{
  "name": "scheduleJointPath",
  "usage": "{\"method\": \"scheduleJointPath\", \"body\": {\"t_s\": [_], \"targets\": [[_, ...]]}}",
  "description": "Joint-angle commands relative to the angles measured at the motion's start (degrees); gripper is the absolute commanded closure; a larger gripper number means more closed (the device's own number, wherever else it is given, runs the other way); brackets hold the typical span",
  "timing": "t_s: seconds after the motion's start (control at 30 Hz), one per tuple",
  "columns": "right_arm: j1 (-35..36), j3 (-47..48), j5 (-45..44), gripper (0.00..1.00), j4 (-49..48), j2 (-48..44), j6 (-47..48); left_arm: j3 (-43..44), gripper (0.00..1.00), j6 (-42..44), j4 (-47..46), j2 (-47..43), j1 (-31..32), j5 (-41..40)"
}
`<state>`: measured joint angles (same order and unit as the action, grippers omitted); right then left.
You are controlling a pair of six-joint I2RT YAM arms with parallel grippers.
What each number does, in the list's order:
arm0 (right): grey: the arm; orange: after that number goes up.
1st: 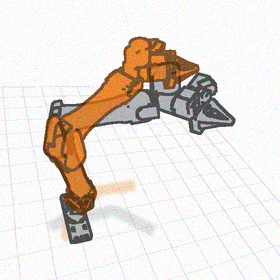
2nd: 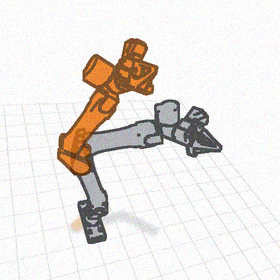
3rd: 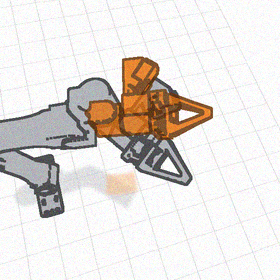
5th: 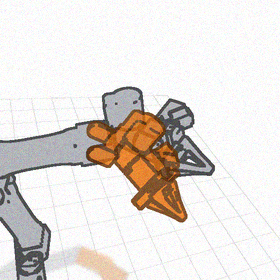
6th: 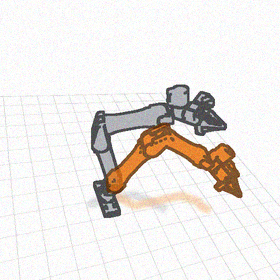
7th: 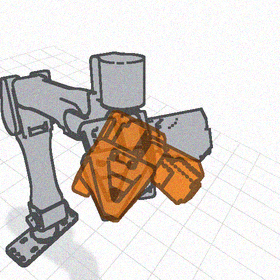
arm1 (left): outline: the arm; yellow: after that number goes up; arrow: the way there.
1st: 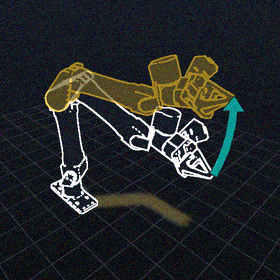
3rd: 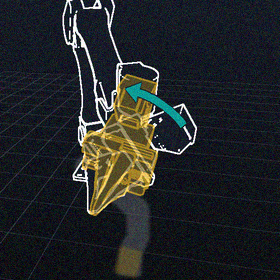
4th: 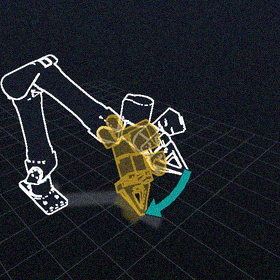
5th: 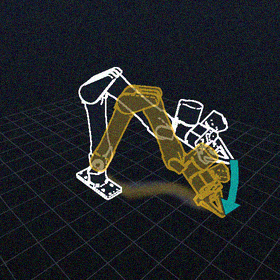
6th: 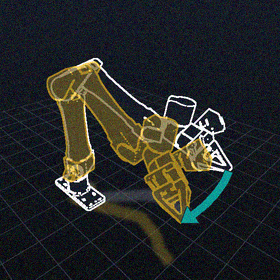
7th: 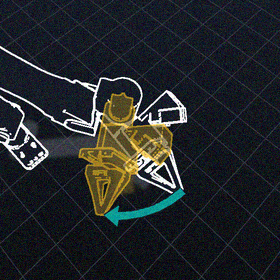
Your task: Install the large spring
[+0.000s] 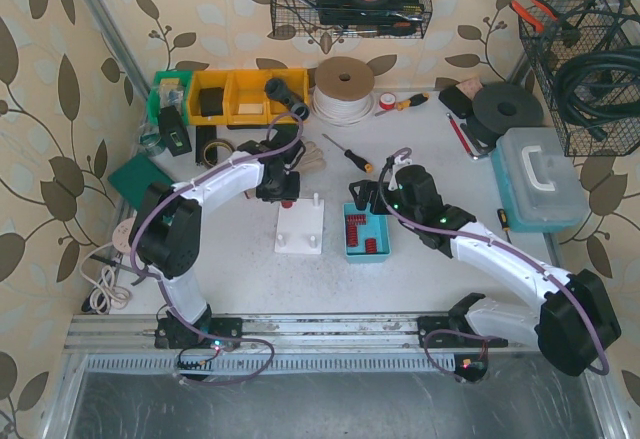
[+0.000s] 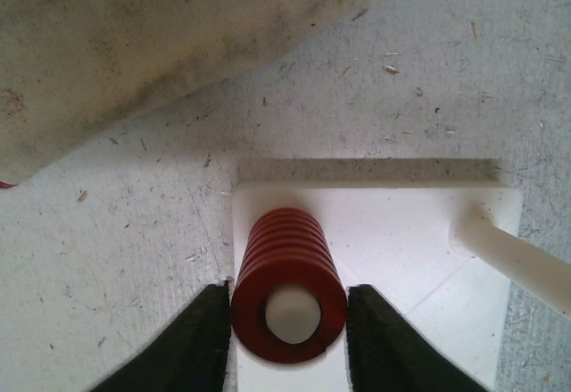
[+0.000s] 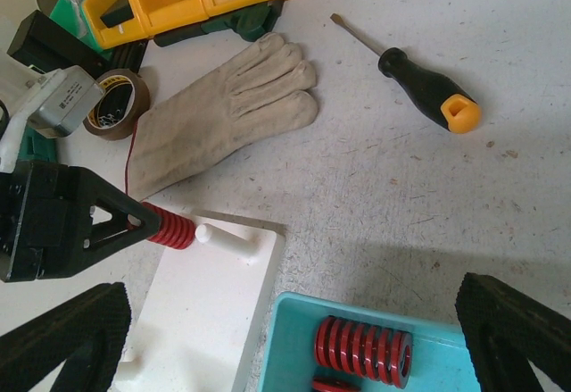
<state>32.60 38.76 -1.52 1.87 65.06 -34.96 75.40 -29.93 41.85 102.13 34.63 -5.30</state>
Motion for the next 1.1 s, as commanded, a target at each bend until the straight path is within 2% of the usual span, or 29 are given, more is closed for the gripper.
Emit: {"method": "scheduleJointPath", "body": {"t_s": [0.0, 0.1, 0.17, 0.37, 0.53, 0.6, 0.77, 0.9, 1.07], "targets": [[-0.3, -1.3, 1.0, 0.02, -1.3, -0.5, -0.5, 1.2, 0.50, -0.7, 0.0, -0.7, 0.8, 1.2], [-0.4, -1.4, 1.4, 0.02, -1.3, -0.6, -0.5, 2.0, 0.37, -0.7, 1.2, -1.3, 0.9, 0.9], [-0.4, -1.4, 1.7, 0.02, -1.2, -0.7, -0.4, 2.4, 0.32, -0.8, 1.9, -2.1, 0.9, 0.6], [-0.7, -1.3, 2.7, 0.03, -0.1, -1.2, -0.3, 0.6, 0.28, -2.2, 3.1, -8.3, 1.4, -0.5], [-0.7, -0.2, 3.2, 0.04, 3.7, -0.9, -0.8, -9.4, 0.27, -4.6, 0.1, -18.9, 2.1, -1.9], [-0.7, 0.9, 3.9, 0.06, 5.8, -0.2, -1.1, -15.1, 0.27, -5.6, -4.3, -24.9, 2.0, -0.6], [2.0, 4.9, 3.0, 0.17, 17.4, 1.7, -1.8, -27.7, 0.27, -8.4, -14.3, -33.9, 3.3, 2.0], [4.5, 5.4, 2.8, 0.33, 23.4, 1.2, -3.9, -33.2, 0.27, -9.3, -18.7, -38.1, 3.9, 2.3], [5.2, 3.8, 3.7, 0.37, 24.0, 0.8, -10.0, -37.2, 0.27, -9.3, -22.8, -42.6, 4.0, 3.5]]}}
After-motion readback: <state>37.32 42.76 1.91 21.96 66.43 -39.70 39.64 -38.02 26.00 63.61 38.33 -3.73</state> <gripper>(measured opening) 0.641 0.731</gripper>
